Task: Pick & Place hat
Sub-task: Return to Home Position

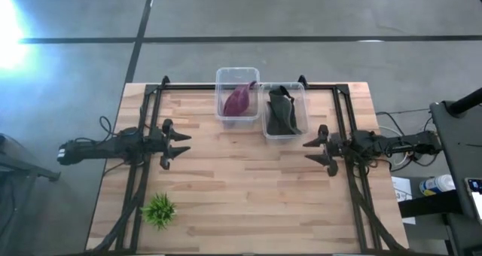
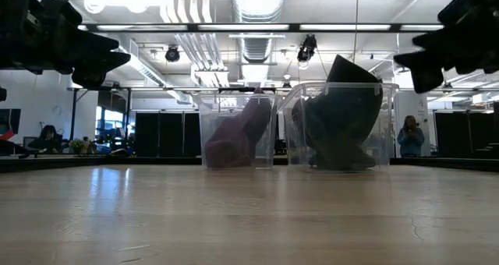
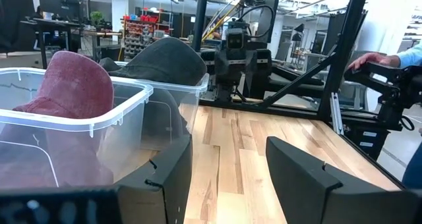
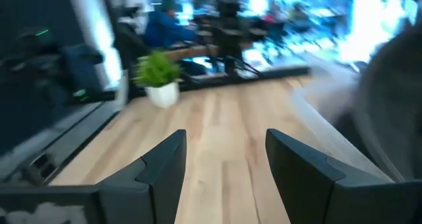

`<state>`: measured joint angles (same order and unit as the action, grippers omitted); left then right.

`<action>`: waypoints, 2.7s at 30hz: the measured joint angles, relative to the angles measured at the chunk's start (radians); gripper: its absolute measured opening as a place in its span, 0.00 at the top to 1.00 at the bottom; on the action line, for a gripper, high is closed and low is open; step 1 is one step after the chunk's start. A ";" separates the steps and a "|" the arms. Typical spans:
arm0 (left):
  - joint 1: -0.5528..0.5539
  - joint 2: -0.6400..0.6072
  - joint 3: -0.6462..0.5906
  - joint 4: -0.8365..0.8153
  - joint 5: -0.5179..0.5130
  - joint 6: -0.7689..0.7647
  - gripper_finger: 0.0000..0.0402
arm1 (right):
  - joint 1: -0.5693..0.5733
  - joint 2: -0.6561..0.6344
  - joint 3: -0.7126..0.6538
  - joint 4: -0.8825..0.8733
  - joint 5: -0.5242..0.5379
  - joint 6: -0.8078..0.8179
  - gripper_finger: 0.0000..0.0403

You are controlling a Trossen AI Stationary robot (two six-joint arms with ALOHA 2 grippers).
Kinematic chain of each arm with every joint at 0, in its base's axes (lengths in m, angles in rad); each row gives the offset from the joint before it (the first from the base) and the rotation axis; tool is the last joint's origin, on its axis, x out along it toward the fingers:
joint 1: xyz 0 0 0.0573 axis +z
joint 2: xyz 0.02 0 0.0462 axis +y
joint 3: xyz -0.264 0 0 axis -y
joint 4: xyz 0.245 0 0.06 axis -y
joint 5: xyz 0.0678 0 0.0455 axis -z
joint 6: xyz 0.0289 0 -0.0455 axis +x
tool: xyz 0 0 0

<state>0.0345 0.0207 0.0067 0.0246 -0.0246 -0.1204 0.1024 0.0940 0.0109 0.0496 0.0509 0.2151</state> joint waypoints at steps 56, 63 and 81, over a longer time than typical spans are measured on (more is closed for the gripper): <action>0.000 0.003 0.000 0.000 0.001 0.000 0.53 | -0.033 -0.084 -0.001 -0.033 -0.101 -0.113 0.50; 0.000 0.003 0.000 0.000 0.001 0.000 0.53 | -0.033 -0.084 -0.002 -0.033 -0.101 -0.112 0.50; 0.000 0.003 0.000 0.000 0.001 0.000 0.53 | -0.033 -0.084 -0.002 -0.033 -0.101 -0.113 0.50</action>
<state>0.0347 0.0233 0.0063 0.0250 -0.0238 -0.1200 0.0696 0.0101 0.0093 0.0170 -0.0498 0.1024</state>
